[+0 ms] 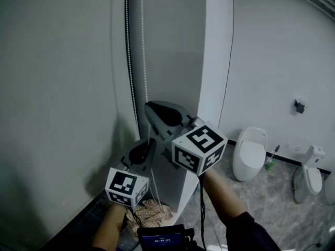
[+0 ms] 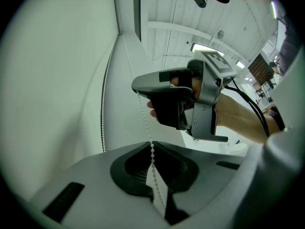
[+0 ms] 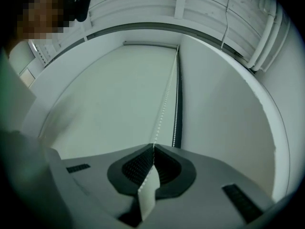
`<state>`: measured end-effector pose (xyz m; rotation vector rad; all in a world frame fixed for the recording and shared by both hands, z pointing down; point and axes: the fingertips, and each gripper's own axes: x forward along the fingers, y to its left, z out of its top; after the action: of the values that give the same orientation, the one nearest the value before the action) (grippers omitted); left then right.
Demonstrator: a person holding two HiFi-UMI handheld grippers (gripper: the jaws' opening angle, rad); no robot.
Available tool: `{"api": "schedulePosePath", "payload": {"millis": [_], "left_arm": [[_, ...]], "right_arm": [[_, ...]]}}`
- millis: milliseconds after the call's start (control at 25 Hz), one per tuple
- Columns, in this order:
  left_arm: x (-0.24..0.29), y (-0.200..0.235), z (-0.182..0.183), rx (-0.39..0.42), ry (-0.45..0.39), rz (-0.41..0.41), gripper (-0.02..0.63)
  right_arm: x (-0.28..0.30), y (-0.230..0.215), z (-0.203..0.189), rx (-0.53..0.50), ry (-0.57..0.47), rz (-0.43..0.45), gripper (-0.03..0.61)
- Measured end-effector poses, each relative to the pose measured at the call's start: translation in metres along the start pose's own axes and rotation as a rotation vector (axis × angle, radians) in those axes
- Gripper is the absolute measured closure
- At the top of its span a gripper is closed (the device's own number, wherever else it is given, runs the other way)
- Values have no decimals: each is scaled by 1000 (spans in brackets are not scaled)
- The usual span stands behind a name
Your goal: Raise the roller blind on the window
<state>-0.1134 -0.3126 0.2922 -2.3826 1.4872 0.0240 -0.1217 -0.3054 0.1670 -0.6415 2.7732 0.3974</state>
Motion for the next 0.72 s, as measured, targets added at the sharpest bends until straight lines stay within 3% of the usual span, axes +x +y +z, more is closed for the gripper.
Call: {"api": "schedulePosePath", "payload": {"millis": [120, 320, 440, 600, 720], "left_arm": [[-11, 4, -4, -78, -24, -19, 604], [-29, 30, 28, -194, -109, -12, 603], [-36, 39, 49, -202, -135, -14, 603], [-31, 44, 92, -196, -122, -30, 603], [-27, 41, 92, -206, -109, -63, 576]], "right_arm": [[-7, 1, -11, -22, 19, -13, 561], [-14, 8, -44, -37, 84, -17, 561], [-24, 20, -74, -16, 132, -5, 561], [-32, 33, -86, 25, 179, 7, 561], [-40, 43, -112, 52, 199, 5, 561]]}}
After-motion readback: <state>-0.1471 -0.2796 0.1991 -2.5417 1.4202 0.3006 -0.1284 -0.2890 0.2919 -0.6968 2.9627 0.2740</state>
